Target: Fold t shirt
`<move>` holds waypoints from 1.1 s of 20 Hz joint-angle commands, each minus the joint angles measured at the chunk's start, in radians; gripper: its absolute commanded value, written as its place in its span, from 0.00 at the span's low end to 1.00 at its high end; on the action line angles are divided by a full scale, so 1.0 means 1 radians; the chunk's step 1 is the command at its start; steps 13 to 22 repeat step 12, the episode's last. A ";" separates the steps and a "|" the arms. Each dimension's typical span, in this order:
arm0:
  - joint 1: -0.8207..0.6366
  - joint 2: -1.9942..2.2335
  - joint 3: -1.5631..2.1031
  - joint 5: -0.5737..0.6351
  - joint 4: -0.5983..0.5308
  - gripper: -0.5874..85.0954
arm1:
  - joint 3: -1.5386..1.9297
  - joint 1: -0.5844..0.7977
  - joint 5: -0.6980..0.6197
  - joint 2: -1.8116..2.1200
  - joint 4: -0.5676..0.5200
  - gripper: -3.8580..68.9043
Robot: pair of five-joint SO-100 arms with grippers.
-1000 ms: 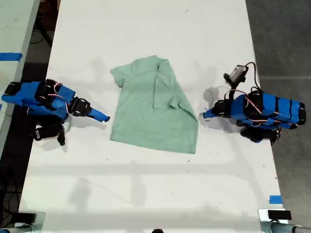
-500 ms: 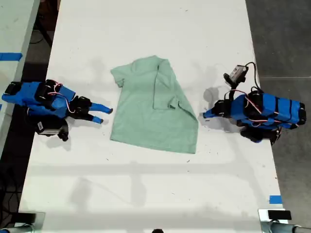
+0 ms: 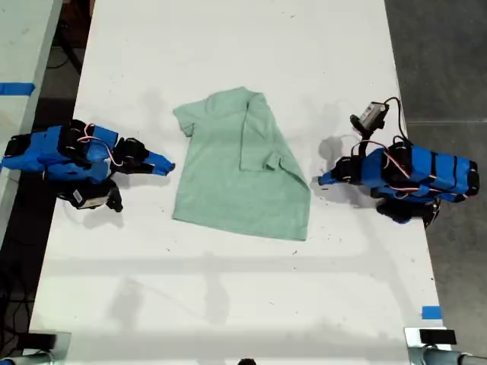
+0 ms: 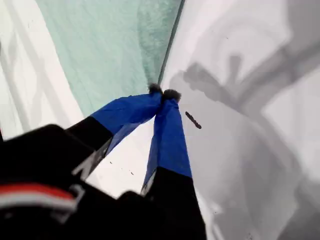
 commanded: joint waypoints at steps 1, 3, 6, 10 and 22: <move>-0.075 0.008 -0.029 -0.003 -0.025 0.03 | 0.054 -0.012 -0.006 0.014 -0.002 0.06; -0.114 0.008 0.003 0.006 0.011 0.01 | 0.054 -0.014 -0.008 0.014 -0.002 0.06; -0.114 0.008 0.046 0.029 -0.015 0.01 | 0.054 -0.014 -0.008 0.014 -0.002 0.06; -0.109 0.008 0.057 0.040 0.002 0.01 | 0.052 -0.015 -0.014 0.014 -0.002 0.05; -0.124 0.008 0.057 0.040 0.009 0.01 | 0.035 -0.023 -0.029 0.014 0.012 0.05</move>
